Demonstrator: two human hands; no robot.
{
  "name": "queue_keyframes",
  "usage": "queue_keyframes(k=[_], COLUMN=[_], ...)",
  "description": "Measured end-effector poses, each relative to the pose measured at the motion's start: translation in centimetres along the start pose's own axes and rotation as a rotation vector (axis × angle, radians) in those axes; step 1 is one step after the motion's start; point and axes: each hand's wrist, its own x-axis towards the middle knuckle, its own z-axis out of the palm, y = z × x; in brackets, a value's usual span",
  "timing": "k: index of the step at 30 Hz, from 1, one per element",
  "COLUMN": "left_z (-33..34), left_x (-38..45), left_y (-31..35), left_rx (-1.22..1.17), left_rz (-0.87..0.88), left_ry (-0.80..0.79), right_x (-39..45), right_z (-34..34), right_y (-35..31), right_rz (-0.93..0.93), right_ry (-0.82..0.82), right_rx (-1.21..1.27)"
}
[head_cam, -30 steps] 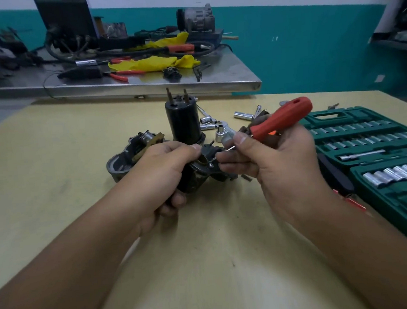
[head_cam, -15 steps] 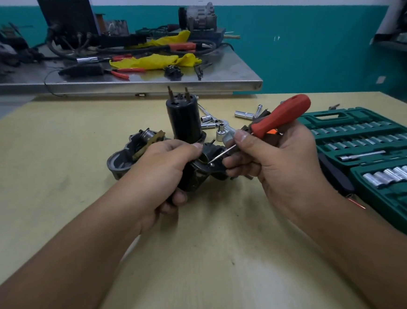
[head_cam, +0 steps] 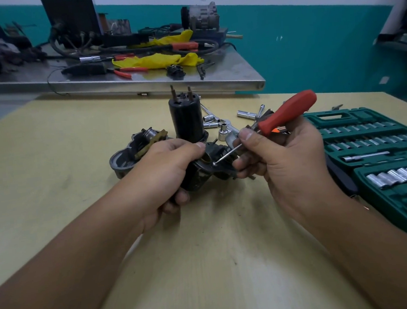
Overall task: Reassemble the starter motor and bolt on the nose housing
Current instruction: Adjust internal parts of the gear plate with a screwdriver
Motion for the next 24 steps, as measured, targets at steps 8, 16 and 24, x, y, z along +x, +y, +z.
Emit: queue_keyframes(k=[8,16,24], left_z=[0.0,0.0,0.0], left_x=[0.0,-0.1,0.0], left_y=[-0.1,0.1,0.0], left_rx=[0.017,0.006,0.008], left_rz=[-0.006,-0.002,0.005], left_ry=[0.004,0.022,0.02], right_x=[-0.5,0.5,1.6], right_z=[0.5,-0.1,-1.9], right_y=[-0.4,-1.3,-2.5], right_rz=[-0.118,-0.159,-0.198], right_ry=[0.023,0.035,0.078], right_rx=[-0.089,-0.107,-0.017])
